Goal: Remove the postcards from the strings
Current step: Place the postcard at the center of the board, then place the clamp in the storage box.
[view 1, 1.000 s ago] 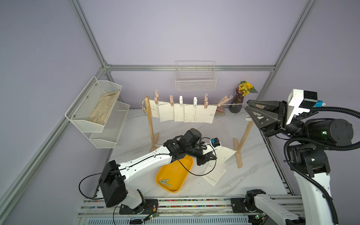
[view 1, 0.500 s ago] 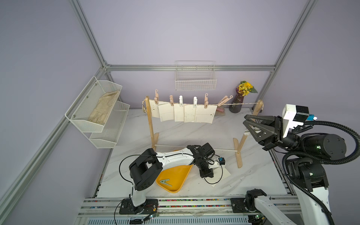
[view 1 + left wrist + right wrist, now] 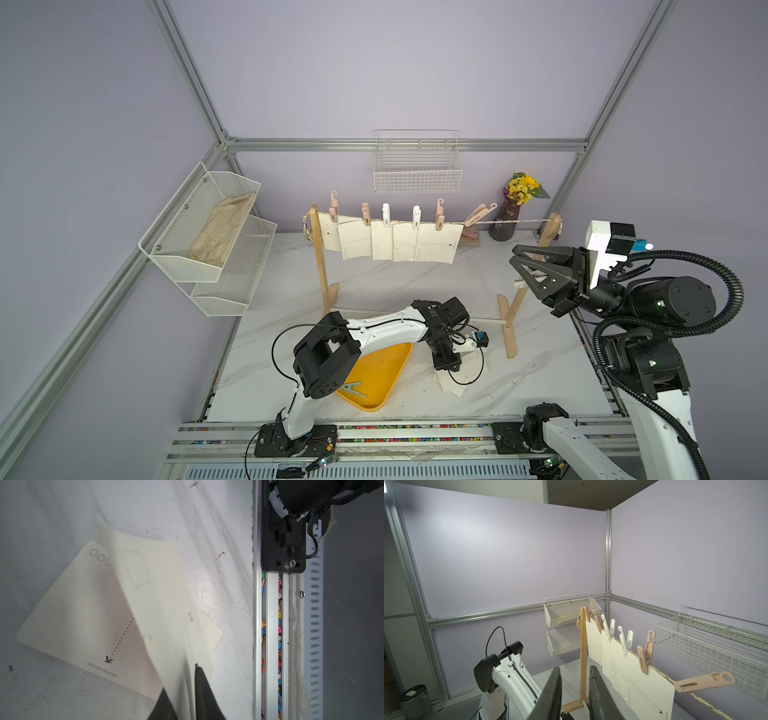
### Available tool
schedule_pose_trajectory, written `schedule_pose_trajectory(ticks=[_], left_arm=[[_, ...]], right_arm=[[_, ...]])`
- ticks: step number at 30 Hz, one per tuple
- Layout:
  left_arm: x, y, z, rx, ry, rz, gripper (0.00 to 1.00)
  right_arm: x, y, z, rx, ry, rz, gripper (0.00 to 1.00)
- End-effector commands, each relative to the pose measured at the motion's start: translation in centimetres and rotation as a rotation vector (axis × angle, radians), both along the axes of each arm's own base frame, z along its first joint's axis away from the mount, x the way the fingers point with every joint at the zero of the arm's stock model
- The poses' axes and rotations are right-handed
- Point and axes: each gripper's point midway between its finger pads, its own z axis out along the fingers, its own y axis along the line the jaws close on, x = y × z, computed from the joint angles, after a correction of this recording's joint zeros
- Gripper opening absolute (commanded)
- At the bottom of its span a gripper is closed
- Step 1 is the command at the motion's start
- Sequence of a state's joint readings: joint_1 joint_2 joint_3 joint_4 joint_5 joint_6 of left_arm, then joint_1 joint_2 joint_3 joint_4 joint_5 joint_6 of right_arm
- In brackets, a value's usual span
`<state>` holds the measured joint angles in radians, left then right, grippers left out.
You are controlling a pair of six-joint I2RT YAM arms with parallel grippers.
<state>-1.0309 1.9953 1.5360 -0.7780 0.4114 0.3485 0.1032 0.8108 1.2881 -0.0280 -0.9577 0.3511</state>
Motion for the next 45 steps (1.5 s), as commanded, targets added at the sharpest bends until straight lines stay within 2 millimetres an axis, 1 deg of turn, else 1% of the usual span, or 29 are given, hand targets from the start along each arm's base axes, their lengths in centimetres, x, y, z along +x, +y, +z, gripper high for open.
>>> schedule_pose_trajectory(ticks=[1,3,5,8,11,12,14,15,17,18,19,20,22,24,26,28,30,32,34,37,40,41,42,43,45], left_arm=[[1.6,-0.6,1.2,0.001,-0.095,-0.012,0.29],[2.4,-0.6,1.2,0.011,-0.128,0.004,0.35],[3.1,-0.6,1.5,0.011,-0.165,0.022,0.40],[4.4,-0.6,2.8,-0.029,-0.249,0.063,0.48],[5.9,-0.3,5.3,-0.098,-0.350,0.126,0.53],[6.4,-0.1,6.6,-0.134,-0.384,0.153,0.56],[7.2,0.4,9.9,-0.233,-0.465,0.218,0.58],[7.3,1.0,11.6,-0.293,-0.504,0.245,0.60],[7.6,2.6,15.1,-0.417,-0.584,0.323,0.60],[7.6,3.9,16.7,-0.473,-0.621,0.376,0.60],[7.1,5.5,19.1,-0.546,-0.666,0.411,0.60],[6.8,6.7,20.3,-0.584,-0.694,0.433,0.61],[6.1,10.1,22.4,-0.637,-0.758,0.503,0.65],[6.2,13.7,24.5,-0.667,-0.840,0.616,0.68],[6.2,17.4,27.0,-0.709,-0.937,0.726,0.71],[5.9,21.0,29.7,-0.772,-1.039,0.829,0.74],[5.6,23.9,32.0,-0.825,-1.129,0.916,0.75],[5.4,26.3,33.5,-0.848,-1.211,0.987,0.76],[5.4,28.2,34.4,-0.848,-1.282,1.057,0.76],[5.2,29.6,35.0,-0.848,-1.328,1.108,0.76],[5.1,30.1,34.8,-0.842,-1.336,1.121,0.76],[5.1,30.2,34.8,-0.840,-1.338,1.126,0.76],[5.0,30.3,34.8,-0.843,-1.339,1.128,0.76],[5.0,30.4,34.8,-0.842,-1.341,1.131,0.76],[5.0,30.3,34.7,-0.844,-1.340,1.126,0.76]], right_arm=[[0.2,0.0,-0.2,-0.006,-0.004,-0.010,0.24],[0.3,0.0,-0.3,-0.008,-0.003,-0.013,0.24],[0.5,0.0,-0.5,-0.010,0.001,-0.009,0.24],[0.7,0.1,-0.6,-0.013,0.008,-0.005,0.24],[0.7,0.2,-0.9,-0.018,0.015,0.004,0.24],[0.8,0.3,-1.1,-0.021,0.023,0.010,0.24],[1.0,0.4,-1.4,-0.024,0.037,0.023,0.24],[1.1,0.5,-1.6,-0.025,0.047,0.033,0.24],[1.3,0.7,-1.9,-0.027,0.064,0.053,0.24],[1.5,0.8,-2.1,-0.025,0.072,0.060,0.24],[1.6,0.9,-2.1,-0.022,0.078,0.068,0.24],[1.8,0.9,-2.3,-0.021,0.084,0.072,0.24],[2.0,1.1,-2.5,-0.018,0.095,0.087,0.25],[2.6,1.5,-2.9,-0.014,0.110,0.103,0.25],[3.2,2.3,-3.7,-0.012,0.133,0.133,0.25],[4.0,3.9,-5.0,-0.022,0.166,0.165,0.25],[4.5,6.2,-6.5,-0.048,0.191,0.195,0.25],[4.8,9.2,-8.3,-0.094,0.217,0.217,0.25],[5.0,12.5,-10.5,-0.147,0.245,0.241,0.25],[5.3,17.0,-14.3,-0.214,0.293,0.276,0.24],[5.0,21.0,-18.3,-0.276,0.344,0.319,0.24],[4.9,22.0,-19.3,-0.292,0.355,0.329,0.28],[4.8,22.7,-20.0,-0.304,0.359,0.335,0.38],[5.2,23.7,-21.4,-0.325,0.383,0.337,0.44],[5.5,24.3,-22.2,-0.331,0.396,0.339,0.45]])
